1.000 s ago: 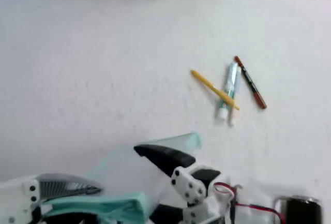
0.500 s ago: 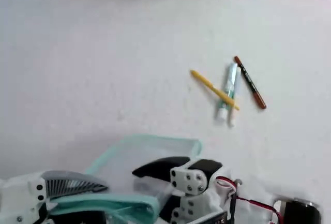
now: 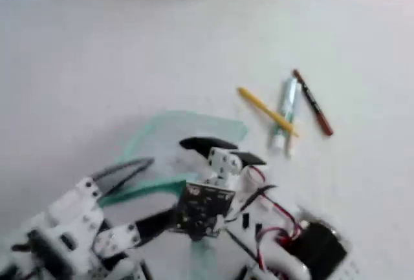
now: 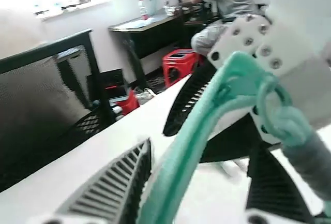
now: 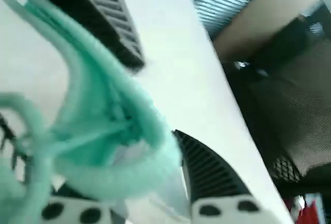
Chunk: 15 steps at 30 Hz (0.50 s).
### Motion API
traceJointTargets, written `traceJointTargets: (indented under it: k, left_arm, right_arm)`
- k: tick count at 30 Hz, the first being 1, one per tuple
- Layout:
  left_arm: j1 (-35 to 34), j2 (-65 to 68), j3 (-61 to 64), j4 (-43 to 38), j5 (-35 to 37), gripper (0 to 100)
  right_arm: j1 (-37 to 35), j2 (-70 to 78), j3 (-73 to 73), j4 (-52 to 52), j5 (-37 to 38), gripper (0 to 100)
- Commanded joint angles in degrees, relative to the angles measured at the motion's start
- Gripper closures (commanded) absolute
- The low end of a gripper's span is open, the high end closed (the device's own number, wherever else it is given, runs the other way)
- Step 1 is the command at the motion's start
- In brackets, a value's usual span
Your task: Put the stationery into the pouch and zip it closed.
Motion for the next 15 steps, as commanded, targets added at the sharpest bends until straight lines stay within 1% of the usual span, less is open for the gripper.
traceJointTargets:
  k: [1,6,9,13,15]
  left_arm:
    - [-5.14,0.57,8.35,-10.46,1.58,70]
    - [-5.41,0.75,12.57,-18.11,1.93,71]
    - [-6.02,0.75,14.68,-20.48,1.93,71]
    - [-12.62,0.75,17.32,-24.44,5.19,70]
    - [-16.22,0.75,18.29,-25.85,5.71,70]
  right_arm:
    - [7.08,0.75,-0.53,-5.05,-0.44,98.1]
    - [10.07,0.84,-0.35,-6.37,-0.35,98.1]
    - [12.62,1.80,1.49,-10.24,-0.70,98.1]
    - [18.42,5.76,4.92,-18.15,-7.03,98.1]
    - [21.14,7.34,5.63,-21.05,-10.55,98.1]
